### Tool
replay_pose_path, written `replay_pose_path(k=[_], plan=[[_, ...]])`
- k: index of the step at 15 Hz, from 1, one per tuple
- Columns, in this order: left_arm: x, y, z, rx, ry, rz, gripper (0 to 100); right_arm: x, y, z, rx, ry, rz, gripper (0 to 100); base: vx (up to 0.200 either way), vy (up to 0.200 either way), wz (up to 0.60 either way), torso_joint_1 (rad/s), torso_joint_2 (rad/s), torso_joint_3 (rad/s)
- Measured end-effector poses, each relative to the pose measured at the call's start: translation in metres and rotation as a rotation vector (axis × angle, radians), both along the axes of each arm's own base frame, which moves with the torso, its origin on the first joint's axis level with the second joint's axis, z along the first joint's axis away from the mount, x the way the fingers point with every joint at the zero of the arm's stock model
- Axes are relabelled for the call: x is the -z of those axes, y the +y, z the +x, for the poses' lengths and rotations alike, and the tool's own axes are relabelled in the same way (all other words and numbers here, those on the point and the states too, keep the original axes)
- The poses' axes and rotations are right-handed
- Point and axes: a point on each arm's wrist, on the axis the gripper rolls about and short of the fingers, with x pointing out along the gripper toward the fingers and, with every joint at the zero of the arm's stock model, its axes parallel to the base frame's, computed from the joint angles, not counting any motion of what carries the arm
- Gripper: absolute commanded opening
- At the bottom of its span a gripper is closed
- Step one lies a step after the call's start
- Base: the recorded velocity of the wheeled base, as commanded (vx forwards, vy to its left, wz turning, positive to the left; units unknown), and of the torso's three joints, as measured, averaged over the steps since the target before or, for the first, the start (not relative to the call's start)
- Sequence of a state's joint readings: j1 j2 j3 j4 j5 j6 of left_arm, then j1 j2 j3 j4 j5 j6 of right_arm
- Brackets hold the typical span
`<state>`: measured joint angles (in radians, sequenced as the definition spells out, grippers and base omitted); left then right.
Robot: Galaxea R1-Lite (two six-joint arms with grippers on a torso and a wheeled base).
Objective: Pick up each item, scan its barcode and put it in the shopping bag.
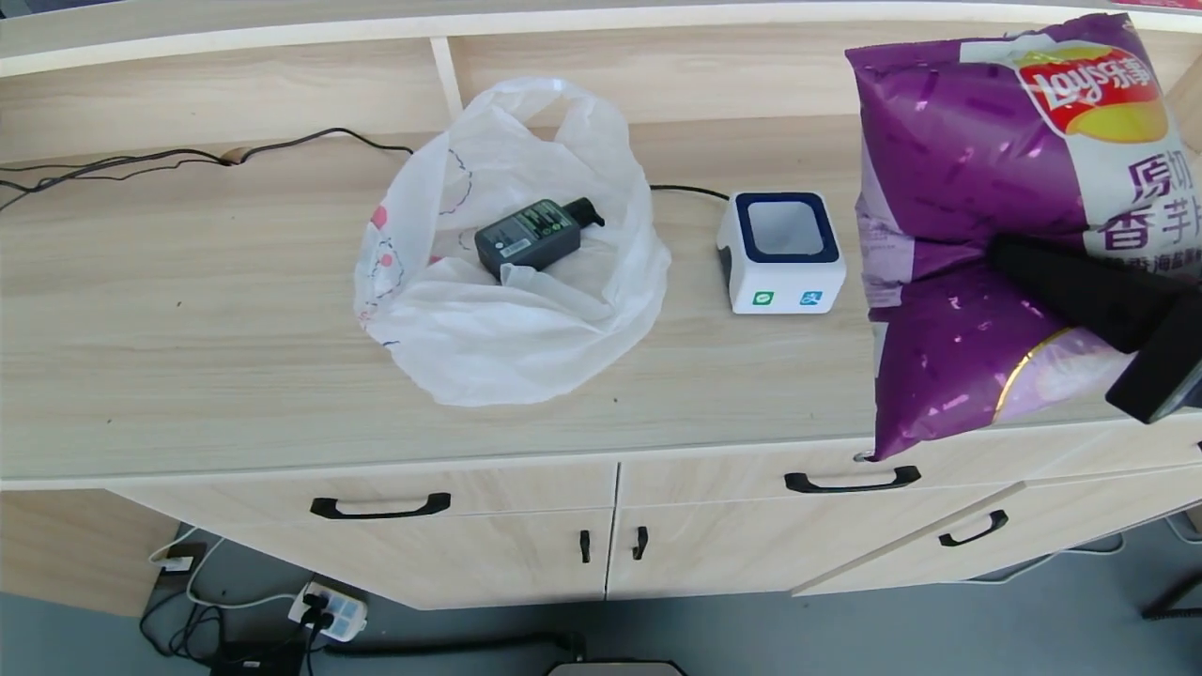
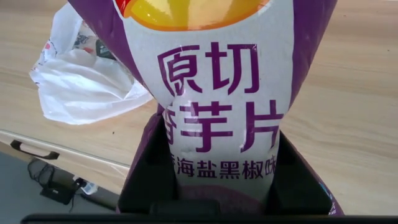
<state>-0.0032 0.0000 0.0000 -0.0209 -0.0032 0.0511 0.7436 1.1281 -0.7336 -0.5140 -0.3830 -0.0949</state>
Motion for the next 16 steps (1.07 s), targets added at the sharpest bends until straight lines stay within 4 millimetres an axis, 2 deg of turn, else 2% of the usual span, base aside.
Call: replay_pose_path(k=[1, 3, 11, 14, 16], plan=[[0.0, 0.0, 0.0, 0.0, 0.0, 0.0, 100, 0.0, 0.0, 0.0, 0.002, 0.001, -0.001, 0, 0.0, 0.2, 0.0, -0.002, 0.0, 0.002], [0.0, 0.0, 0.0, 0.0, 0.0, 0.0, 100, -0.001, -0.001, 0.002, 0.012, 0.001, 0.001, 0, 0.0, 0.0, 0.0, 0.0, 0.0, 0.0], [0.0, 0.0, 0.0, -0.001, -0.001, 0.001, 100, -0.006, 0.006, 0.014, 0.021, 0.023, 0.051, 0, 0.0, 0.0, 0.6, 0.002, 0.0, 0.0], [0.0, 0.0, 0.0, -0.001, -0.002, 0.001, 100, -0.011, 0.015, 0.025, 0.013, 0.024, 0.05, 0, 0.0, 0.0, 0.0, 0.0, 0.0, 0.0], [0.0, 0.0, 0.0, 0.0, -0.002, 0.003, 100, -0.027, 0.027, 0.038, -0.025, -0.004, 0.079, 0, 0.0, 0.0, 0.0, 0.0, 0.0, 0.0]])
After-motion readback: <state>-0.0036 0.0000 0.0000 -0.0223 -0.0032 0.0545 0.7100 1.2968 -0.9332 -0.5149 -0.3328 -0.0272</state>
